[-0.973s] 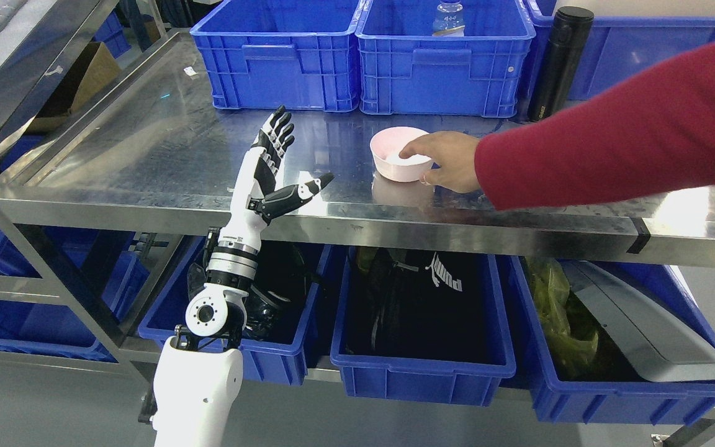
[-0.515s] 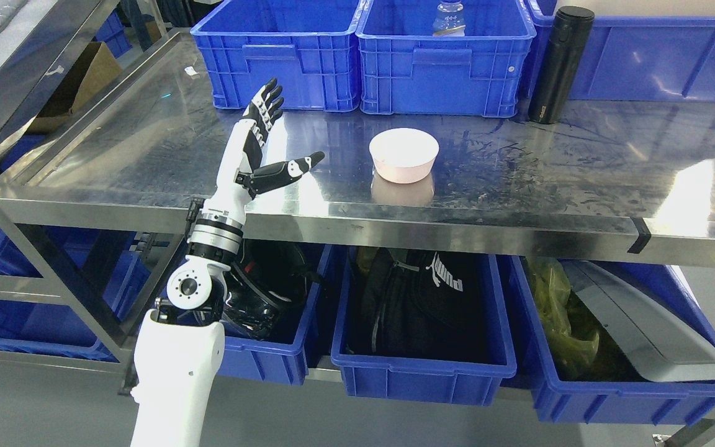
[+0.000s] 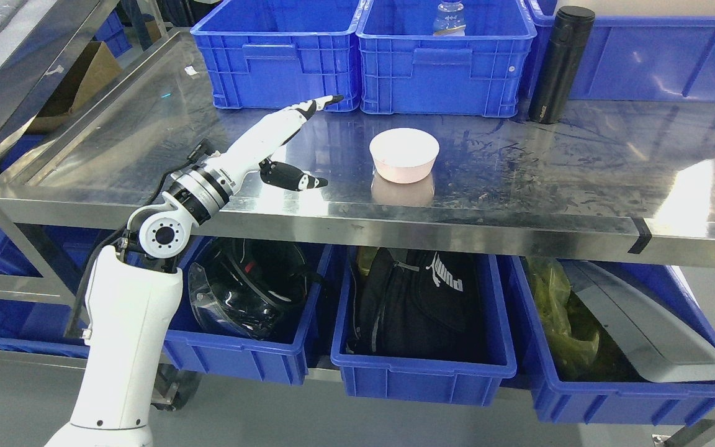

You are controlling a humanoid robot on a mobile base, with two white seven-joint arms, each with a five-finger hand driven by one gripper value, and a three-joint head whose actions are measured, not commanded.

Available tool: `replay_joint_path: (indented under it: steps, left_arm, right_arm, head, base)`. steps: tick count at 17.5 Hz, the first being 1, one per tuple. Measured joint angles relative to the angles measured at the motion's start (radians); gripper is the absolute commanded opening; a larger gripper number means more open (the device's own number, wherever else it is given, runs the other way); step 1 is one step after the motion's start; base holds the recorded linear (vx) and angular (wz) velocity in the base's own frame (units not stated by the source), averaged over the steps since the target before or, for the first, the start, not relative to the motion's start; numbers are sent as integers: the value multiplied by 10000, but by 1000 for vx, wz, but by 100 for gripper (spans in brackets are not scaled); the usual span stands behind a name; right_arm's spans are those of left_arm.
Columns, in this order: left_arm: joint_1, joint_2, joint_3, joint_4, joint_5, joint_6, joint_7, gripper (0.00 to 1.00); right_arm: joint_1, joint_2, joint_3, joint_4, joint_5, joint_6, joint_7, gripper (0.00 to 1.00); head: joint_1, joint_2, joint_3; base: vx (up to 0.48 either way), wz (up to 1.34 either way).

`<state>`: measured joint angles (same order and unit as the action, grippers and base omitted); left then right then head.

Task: Stack pink IKEA bowl on shelf middle layer
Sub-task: 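Reach the left hand forward to the pink bowl's rim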

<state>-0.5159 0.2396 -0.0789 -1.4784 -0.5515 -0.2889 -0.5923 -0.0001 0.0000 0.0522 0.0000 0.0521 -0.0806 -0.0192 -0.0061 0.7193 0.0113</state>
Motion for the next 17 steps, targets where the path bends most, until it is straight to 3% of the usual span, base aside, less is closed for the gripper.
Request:
replay_joint_path:
  steps: [9, 17]
  left_arm:
    - [-1283, -194, -802, 260, -2236, -176, -2843, 91]
    - [-3087, -1200, -1515, 1923, -3778, -192, -3201, 75]
  right_arm:
    - [0, 0, 0, 0, 0, 0, 0, 100]
    - [0, 0, 0, 0, 0, 0, 0, 100]
  head:
    - [0, -1, 0]
    - [0, -1, 0]
  base:
    - [0, 0]
    - [0, 0]
